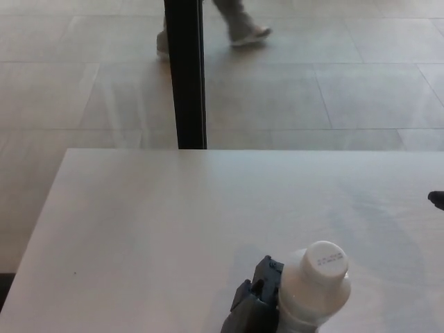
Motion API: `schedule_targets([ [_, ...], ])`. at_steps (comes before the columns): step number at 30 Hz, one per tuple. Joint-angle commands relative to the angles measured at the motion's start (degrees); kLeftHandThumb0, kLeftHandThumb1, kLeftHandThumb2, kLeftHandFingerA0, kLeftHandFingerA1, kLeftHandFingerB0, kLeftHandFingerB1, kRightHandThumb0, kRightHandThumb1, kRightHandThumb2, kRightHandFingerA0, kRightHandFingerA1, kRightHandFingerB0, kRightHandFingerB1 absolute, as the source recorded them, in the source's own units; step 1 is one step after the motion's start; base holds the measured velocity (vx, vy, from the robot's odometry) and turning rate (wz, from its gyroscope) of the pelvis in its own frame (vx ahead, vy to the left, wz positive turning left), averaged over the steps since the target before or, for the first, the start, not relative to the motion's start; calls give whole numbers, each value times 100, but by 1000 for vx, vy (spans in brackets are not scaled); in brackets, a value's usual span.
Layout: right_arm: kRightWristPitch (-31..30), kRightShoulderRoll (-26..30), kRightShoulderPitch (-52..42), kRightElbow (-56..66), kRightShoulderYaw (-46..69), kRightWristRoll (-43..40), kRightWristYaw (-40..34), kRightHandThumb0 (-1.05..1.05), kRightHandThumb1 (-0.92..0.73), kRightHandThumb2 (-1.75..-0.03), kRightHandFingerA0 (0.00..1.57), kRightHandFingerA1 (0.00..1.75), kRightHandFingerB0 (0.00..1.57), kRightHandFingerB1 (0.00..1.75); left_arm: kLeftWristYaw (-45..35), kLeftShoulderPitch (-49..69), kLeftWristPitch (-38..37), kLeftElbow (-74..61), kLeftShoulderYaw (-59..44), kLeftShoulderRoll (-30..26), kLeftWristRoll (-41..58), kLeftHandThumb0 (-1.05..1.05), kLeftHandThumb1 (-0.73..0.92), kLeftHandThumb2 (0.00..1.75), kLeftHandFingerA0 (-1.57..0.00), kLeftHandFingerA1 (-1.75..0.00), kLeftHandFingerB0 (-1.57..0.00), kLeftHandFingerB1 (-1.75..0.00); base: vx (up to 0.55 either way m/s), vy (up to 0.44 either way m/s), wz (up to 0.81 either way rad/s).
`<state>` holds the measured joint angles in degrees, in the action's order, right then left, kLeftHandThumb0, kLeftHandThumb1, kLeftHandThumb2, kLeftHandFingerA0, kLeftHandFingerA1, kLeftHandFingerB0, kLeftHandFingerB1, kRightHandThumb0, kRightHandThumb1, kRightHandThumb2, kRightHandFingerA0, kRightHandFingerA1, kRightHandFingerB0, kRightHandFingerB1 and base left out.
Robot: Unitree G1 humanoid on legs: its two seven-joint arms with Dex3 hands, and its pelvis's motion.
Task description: The robot uses its left hand to to lift the bottle kept on the middle of the desk and tilts it towards its right hand. It then uses its right hand to rotate its cap to open it and places the bottle and cap back on the desk
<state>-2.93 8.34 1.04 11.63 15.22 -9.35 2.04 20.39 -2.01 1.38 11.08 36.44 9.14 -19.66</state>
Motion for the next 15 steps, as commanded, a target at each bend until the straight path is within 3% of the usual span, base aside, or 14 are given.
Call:
schedule_targets([
  [1, -5, 9, -70, 196, 265, -270, -16, -73, -77, -64, 67, 89, 47, 43, 967, 64, 532, 402, -150, 1510, 102, 10, 37, 157, -106, -175, -85, -174, 0, 0, 0],
  [4, 63, 126, -173, 183, 127, -190, 229, -70, -73, -64, 80, 88, 51, 42, 480, -162, 951, -55, -344, 1013, 82, 7, 32, 151, -104, -175, -85, -173, 0, 0, 0],
  [6, 65, 157, -198, 184, 112, -189, 296, -70, -73, -64, 80, 88, 51, 42, 406, -198, 1021, -145, -373, 922, 73, 7, 32, 151, -104, -175, -85, -173, 0, 0, 0],
  [7, 106, 300, -329, 254, -69, 17, 468, -66, -69, -61, 86, 86, 51, 41, -6, -418, 1325, -537, -586, 338, -94, 1, 40, 133, -101, -175, -83, -168, 0, 0, 0],
  [8, 125, 304, -342, 253, -88, 16, 492, -64, -68, -61, 88, 86, 52, 41, -76, -457, 1395, -593, -619, 258, -118, -1, 45, 126, -100, -175, -81, -167, 0, 0, 0],
  [9, 171, 314, -376, 250, -136, 28, 544, -63, -67, -60, 89, 87, 52, 41, -230, -544, 1554, -718, -710, 85, -163, 0, 43, 128, -128, -154, -106, -135, 0, 0, 0],
  [11, 207, 405, -475, 300, -347, 228, 635, -62, -63, -60, 89, 86, 53, 40, -712, -773, 2017, -1129, -1027, -408, -194, 14, 43, 124, -119, -141, -103, -124, 0, 0, 0],
  [12, 229, 414, -485, 304, -381, 259, 638, -62, -63, -60, 89, 86, 53, 40, -761, -810, 2054, -1167, -1066, -494, -228, 14, 43, 124, -119, -141, -103, -124, 0, 0, 0],
  [13, 268, 463, -497, 309, -487, 421, 618, -65, -62, -60, 89, 85, 54, 40, -869, -862, 2182, -1277, -1212, -619, -181, 7, 42, 126, -91, -175, -83, -146, 0, 0, 0],
  [15, 353, 573, -439, 254, -604, 611, 643, -70, -61, -59, 88, 83, 54, 42, -941, -983, 2193, -1310, -1342, -847, -241, 10, 38, 125, -92, -175, -85, -143, 0, 0, 0],
])
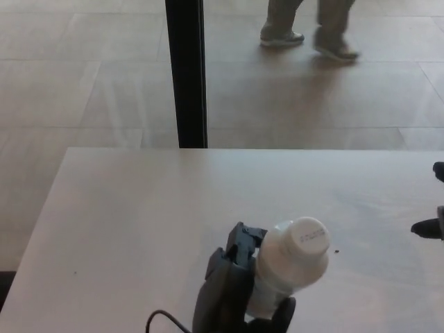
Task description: The robot uses its left hand to to lift the bottle kept on the middle of the desk and tilts it towards its right hand. It then uses its right hand to rotate its cap to open it and places the bottle and cap back on the desk
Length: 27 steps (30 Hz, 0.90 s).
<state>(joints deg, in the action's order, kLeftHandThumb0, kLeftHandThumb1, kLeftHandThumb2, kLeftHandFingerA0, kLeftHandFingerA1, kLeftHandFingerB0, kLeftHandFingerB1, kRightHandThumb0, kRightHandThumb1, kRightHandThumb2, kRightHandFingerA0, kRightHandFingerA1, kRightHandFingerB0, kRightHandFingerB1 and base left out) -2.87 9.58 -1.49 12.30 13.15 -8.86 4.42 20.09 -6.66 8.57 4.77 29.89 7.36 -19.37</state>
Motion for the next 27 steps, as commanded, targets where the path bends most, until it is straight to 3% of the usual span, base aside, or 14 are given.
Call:
schedule_targets([
  [1, 338, 474, -168, 188, -433, 586, 400, -73, -60, -59, 88, 81, 55, 41, -965, -558, 1523, -711, -719, -758, -287, 12, 39, 125, -91, -175, -85, -143, 0, 0, 0],
  [5, 225, 564, -61, 237, -606, 695, 386, -79, -51, -65, 86, 82, 53, 43, -1121, -612, 1711, -785, -837, -1086, -326, 14, 44, 123, -91, -175, -84, -141, 0, 0, 0],
  [6, 172, 581, 32, 273, -710, 703, 426, -73, -56, -58, 88, 81, 55, 41, -1101, -582, 1523, -741, -855, -1255, -388, 14, 35, 135, -97, -172, -89, -137, 0, 0, 0],
  [9, -13, 745, 143, 458, -915, 793, 500, -73, -56, -58, 90, 82, 53, 40, -1282, -609, 1541, -760, -725, -1600, -583, 11, 39, 118, -95, -167, -87, -133, 0, 0, 0],
  [10, -8, 801, 195, 517, -1011, 829, 555, -76, -46, -66, 88, 81, 51, 43, -1334, -607, 1505, -751, -639, -1776, -719, 8, 44, 109, -93, -165, -87, -131, 0, 0, 0],
  [15, -53, 914, 332, 698, -1224, 983, 508, -73, -56, -58, 87, 83, 52, 41, -1495, -599, 1776, -836, -484, -2060, -955, 6, 43, 106, -95, -161, -87, -127, 0, 0, 0],
  [16, -135, 885, 437, 807, -1283, 990, 495, -73, -55, -58, 89, 83, 53, 41, -1586, -615, 1830, -830, -477, -2144, -986, 3, 37, 120, -105, -158, -87, -125, 0, 0, 0],
  [17, -143, 861, 468, 848, -1309, 962, 500, -71, -55, -58, 89, 84, 53, 41, -1621, -626, 1906, -836, -433, -2180, -1068, 7, 38, 115, -96, -162, -88, -130, 0, 0, 0],
  [18, -226, 818, 511, 961, -1394, 968, 501, -72, -55, -58, 90, 84, 55, 42, -1670, -619, 1960, -833, -374, -2224, -1149, 3, 39, 116, -105, -157, -88, -124, 0, 0, 0],
  [19, -329, 804, 540, 1092, -1500, 1068, 482, -74, -43, -86, 91, 87, 50, 53, -1688, -600, 1951, -815, -342, -2243, -1173, 4, 39, 116, -105, -157, -89, -125, 0, 0, 0],
  [20, -356, 805, 542, 1115, -1511, 1083, 477, -74, -43, -86, 91, 87, 50, 53, -1700, -599, 1966, -823, -336, -2245, -1181, 4, 39, 116, -105, -157, -89, -125, 0, 0, 0],
  [21, -357, 811, 550, 1139, -1553, 1161, 461, -76, -58, -58, 94, 82, 54, 41, -1712, -606, 1993, -823, -333, -2232, -1194, 5, 36, 120, -105, -158, -89, -126, 0, 0, 0],
  [25, -338, 740, 594, 1200, -1828, 1469, 381, -72, -55, -58, 98, 86, 56, 41, -1739, -623, 2075, -825, -262, -2135, -1324, 5, 37, 119, -108, -154, -90, -118, 0, 0, 0],
  [27, -159, 682, 629, 950, -2008, 1695, 284, -73, -55, -58, 93, 91, 56, 41, -1729, -712, 2112, -807, -245, -2025, -1359, 7, 42, 111, -98, -159, -89, -118, 0, 0, 0],
])
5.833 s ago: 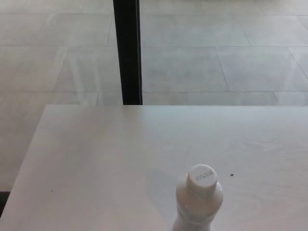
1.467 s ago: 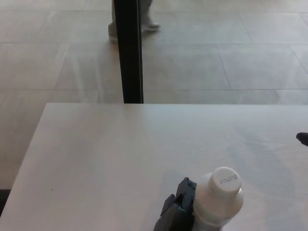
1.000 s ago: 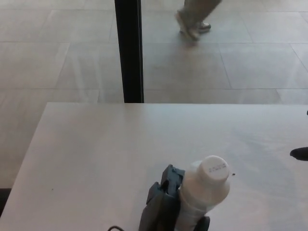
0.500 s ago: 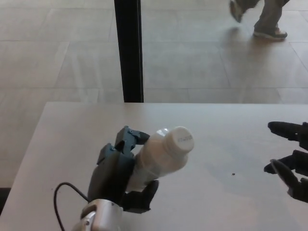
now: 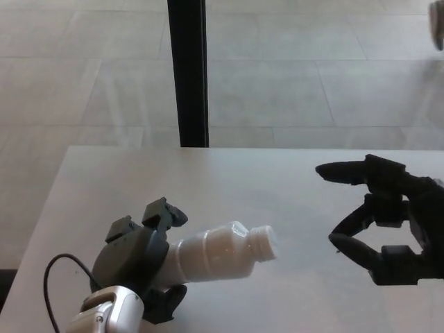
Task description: The robot uses its left hand to to lift the bottle kept on the middle of the desk and tilts it towards its right hand. It then uses its right hand to rotate its cap to open it and places the bottle and cap back on the desk
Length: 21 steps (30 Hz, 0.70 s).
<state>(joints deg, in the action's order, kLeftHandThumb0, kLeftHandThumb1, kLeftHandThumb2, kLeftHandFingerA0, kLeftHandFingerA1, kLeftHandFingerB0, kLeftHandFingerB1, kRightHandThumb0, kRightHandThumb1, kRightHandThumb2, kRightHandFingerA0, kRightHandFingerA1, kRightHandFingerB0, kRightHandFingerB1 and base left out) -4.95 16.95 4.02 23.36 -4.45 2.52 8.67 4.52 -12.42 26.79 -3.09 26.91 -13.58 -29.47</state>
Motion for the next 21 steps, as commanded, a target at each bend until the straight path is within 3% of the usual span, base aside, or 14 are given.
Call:
schedule_targets([
  [1, 68, -60, 62, -168, -251, 580, -154, -73, -55, -58, 93, 91, 56, 41, -179, -144, 298, -21, 62, 90, -368, 7, 42, 111, -98, -159, -89, -118, 0, 0, 0],
  [4, 48, -132, 12, -294, -316, 645, -176, -71, -54, -57, 95, 93, 56, 43, -87, -131, 116, 5, 39, 133, -384, 10, 39, 116, -100, -157, -90, -119, 0, 0, 0],
  [7, -17, -141, -134, -594, -461, 889, -251, -73, -55, -57, 97, 94, 55, 45, -33, -92, -38, -29, -1, 158, -377, 7, 36, 131, -106, -154, -91, -120, 0, 0, 0],
  [11, -93, -93, -218, -738, -535, 1118, -270, -72, -55, -57, 98, 97, 55, 45, 202, -33, -324, 46, -95, 236, -369, 9, 37, 129, -109, -155, -94, -125, 0, 0, 0],
  [12, 6, -61, -249, -882, -544, 1164, -284, -71, -54, -57, 98, 100, 55, 45, 381, 10, -507, 112, -137, 281, -351, 12, 32, 135, -111, -156, -96, -127, 0, 0, 0],
  [15, -29, 39, -277, -1026, -587, 1430, -326, -74, -56, -58, 95, 101, 54, 47, 515, 68, -673, 158, -185, 339, -357, 11, 35, 133, -111, -154, -96, -125, 0, 0, 0],
  [16, -41, 81, -274, -1077, -587, 1497, -334, -72, -57, -58, 93, 102, 54, 47, 610, 83, -837, 209, -185, 320, -379, 18, 40, 120, -123, -130, -109, -115, 0, 0, 0],
  [17, -55, 76, -265, -1120, -568, 1532, -373, -72, -57, -58, 92, 103, 53, 47, 589, 93, -826, 196, -184, 328, -394, 12, 33, 136, -110, -152, -97, -124, 0, 0, 0],
  [18, -111, 59, -261, -1138, -537, 1540, -391, -71, -57, -58, 90, 106, 52, 46, 611, 98, -838, 214, -187, 346, -406, 17, 41, 122, -124, -132, -109, -116, 0, 0, 0],
  [21, -20, 34, -243, -1248, -337, 1500, -481, -71, -59, -58, 90, 108, 52, 46, 584, 99, -855, 229, -134, 322, -501, 17, 40, 123, -128, -136, -111, -120, 0, 0, 0],
])
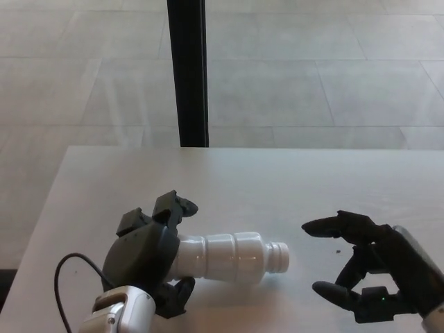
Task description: The robot uses its left hand to to lift the bottle kept on the middle of the desk and tilts it towards its right hand. It then uses its right hand to rotate its cap to open it and places the bottle and cap back on the desk
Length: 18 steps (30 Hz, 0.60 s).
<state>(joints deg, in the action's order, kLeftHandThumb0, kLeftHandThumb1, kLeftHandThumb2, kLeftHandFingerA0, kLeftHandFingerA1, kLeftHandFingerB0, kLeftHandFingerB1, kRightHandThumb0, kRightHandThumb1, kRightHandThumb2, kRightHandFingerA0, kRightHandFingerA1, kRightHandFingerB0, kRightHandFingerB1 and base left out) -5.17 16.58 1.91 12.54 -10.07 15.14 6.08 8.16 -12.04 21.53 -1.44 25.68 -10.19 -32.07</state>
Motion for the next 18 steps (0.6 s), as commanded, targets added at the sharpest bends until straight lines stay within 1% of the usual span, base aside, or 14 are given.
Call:
schedule_targets([
  [1, 15, 67, -23, -174, 255, 249, -234, -72, -59, -59, 90, 110, 53, 47, 208, 64, -323, 67, -9, -13, -252, 18, 40, 124, -127, -136, -111, -120, 0, 0, 0],
  [4, 49, 59, 38, -168, 356, 367, -320, -74, -61, -59, 89, 109, 54, 47, 154, 40, -297, 70, 17, -26, -328, 16, 41, 121, -125, -134, -110, -118, 0, 0, 0],
  [7, 181, 23, 44, -200, 474, 312, -367, -73, -62, -59, 89, 110, 55, 47, 135, 38, -351, 90, 41, -41, -379, 13, 39, 124, -126, -135, -110, -119, 0, 0, 0],
  [8, 226, 14, 55, -224, 508, 299, -383, -74, -62, -59, 89, 110, 56, 46, 101, 33, -360, 88, 46, -53, -384, 13, 30, 150, -113, -156, -100, -129, 0, 0, 0],
  [9, 269, 1, 65, -241, 567, 271, -390, -72, -63, -60, 91, 108, 57, 44, -42, -3, -350, 83, 117, -143, -452, 16, 26, 151, -115, -148, -104, -124, 0, 0, 0],
  [10, 284, -22, 62, -231, 619, 220, -385, -72, -63, -60, 91, 108, 57, 44, -199, -49, -321, 79, 228, -269, -581, 16, 26, 151, -115, -148, -104, -124, 0, 0, 0],
  [11, 291, -34, 73, -238, 622, 232, -374, -72, -63, -60, 91, 108, 57, 44, -197, -47, -316, 70, 228, -280, -575, 16, 26, 151, -115, -148, -104, -124, 0, 0, 0],
  [12, 312, -66, 56, -234, 678, 188, -396, -73, -64, -60, 91, 109, 58, 45, -584, -108, -149, 14, 431, -457, -759, 10, 26, 142, -108, -149, -100, -122, 0, 0, 0],
  [13, 322, -61, 36, -215, 693, 229, -400, -73, -66, -60, 90, 109, 58, 45, -1030, -188, 25, -80, 652, -670, -966, 10, 31, 136, -110, -146, -97, -115, 0, 0, 0],
  [14, 323, -64, 34, -208, 700, 235, -397, -73, -66, -60, 90, 109, 58, 45, -1032, -195, 31, -83, 662, -678, -958, 10, 31, 136, -110, -146, -97, -115, 0, 0, 0],
  [15, 300, -70, 19, -182, 721, 263, -414, -72, -66, -61, 89, 108, 58, 45, -1743, -377, 278, -159, 1055, -986, -1406, 0, 36, 116, -105, -141, -95, -104, 0, 0, 0],
  [16, 305, -74, 30, -186, 734, 266, -426, -72, -66, -61, 89, 108, 59, 45, -2065, -461, 480, -208, 1215, -1051, -1600, -8, 46, 101, -104, -139, -94, -103, 0, 0, 0],
  [17, 288, -74, 35, -182, 745, 272, -429, -72, -67, -61, 88, 107, 59, 44, -2485, -608, 541, -234, 1451, -1197, -1925, -11, 50, 91, -102, -119, -91, -86, 0, 0, 0],
  [18, 307, -99, 49, -183, 753, 265, -458, -72, -67, -61, 89, 107, 60, 44, -2499, -626, 619, -232, 1512, -1191, -2021, -12, 53, 84, -104, -104, -91, -76, 0, 0, 0],
])
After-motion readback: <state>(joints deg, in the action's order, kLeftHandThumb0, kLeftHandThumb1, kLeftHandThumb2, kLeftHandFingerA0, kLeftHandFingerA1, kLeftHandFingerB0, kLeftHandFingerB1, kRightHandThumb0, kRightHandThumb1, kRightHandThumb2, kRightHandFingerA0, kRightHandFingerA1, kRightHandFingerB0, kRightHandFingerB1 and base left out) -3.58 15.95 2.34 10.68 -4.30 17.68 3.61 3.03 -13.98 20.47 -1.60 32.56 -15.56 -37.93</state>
